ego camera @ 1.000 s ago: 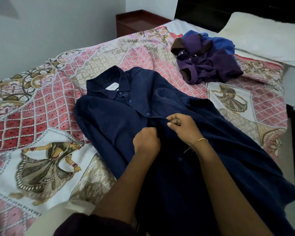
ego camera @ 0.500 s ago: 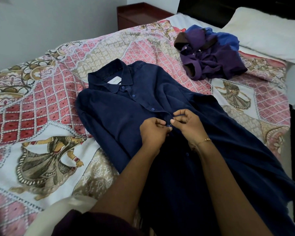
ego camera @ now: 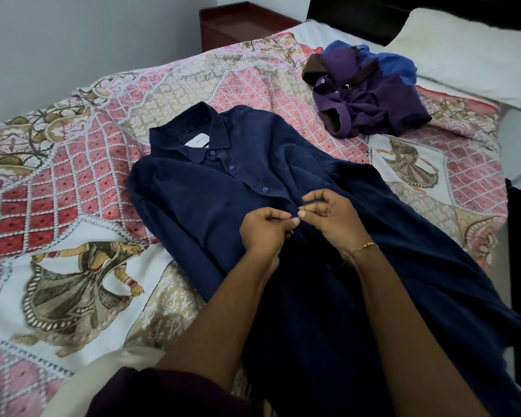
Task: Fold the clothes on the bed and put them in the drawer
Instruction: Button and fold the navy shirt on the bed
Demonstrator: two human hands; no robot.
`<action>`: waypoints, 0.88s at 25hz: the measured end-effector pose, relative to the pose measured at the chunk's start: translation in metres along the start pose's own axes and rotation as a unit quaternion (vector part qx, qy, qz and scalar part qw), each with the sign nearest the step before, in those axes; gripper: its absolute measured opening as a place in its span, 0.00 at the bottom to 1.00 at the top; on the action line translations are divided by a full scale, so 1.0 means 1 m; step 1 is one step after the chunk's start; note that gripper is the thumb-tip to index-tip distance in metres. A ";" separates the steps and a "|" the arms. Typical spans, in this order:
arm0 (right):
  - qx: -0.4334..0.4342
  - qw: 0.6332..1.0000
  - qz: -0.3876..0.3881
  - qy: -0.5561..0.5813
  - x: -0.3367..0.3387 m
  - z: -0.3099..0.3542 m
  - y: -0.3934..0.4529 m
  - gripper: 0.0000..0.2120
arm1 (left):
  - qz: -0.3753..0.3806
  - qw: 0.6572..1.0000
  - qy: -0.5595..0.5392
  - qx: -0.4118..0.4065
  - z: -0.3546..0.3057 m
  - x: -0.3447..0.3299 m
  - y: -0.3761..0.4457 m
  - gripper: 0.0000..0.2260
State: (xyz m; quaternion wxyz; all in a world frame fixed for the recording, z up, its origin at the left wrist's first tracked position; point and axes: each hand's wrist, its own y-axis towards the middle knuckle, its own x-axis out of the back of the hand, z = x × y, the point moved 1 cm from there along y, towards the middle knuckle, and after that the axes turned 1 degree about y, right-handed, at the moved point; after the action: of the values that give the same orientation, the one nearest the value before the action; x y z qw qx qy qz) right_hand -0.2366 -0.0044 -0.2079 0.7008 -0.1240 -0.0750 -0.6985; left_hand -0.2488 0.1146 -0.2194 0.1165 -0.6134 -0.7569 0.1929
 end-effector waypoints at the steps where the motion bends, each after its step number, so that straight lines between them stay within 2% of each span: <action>1: -0.006 1.000 0.001 0.011 0.000 0.001 0.000 0.11 | -0.009 1.000 0.004 0.001 0.001 -0.001 0.000 0.09; 8: -0.024 0.999 0.002 0.022 -0.005 -0.003 0.000 0.13 | -0.006 0.998 -0.043 0.054 0.001 -0.001 -0.001 0.08; 12: -0.018 0.999 -0.034 -0.021 -0.009 -0.005 -0.002 0.14 | -0.031 0.994 -0.067 0.079 -0.002 -0.004 -0.003 0.09; 15: -0.007 0.996 -0.066 -0.054 -0.011 -0.004 -0.002 0.15 | -0.016 0.990 -0.099 0.097 -0.004 -0.007 -0.006 0.07; 19: -0.021 0.986 -0.127 -0.105 -0.018 -0.010 -0.005 0.11 | -0.008 0.990 -0.084 0.110 0.000 -0.009 -0.008 0.08; 22: -0.044 0.988 -0.126 -0.075 -0.021 -0.014 -0.009 0.13 | -0.027 0.994 -0.039 0.102 0.004 -0.010 -0.004 0.10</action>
State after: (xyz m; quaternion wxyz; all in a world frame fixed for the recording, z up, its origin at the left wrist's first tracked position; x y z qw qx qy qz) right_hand -0.2467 0.0123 -0.2265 0.5937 -0.1965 -0.1120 -0.7722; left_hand -0.2517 0.1036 -0.2206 0.1537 -0.5694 -0.7539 0.2896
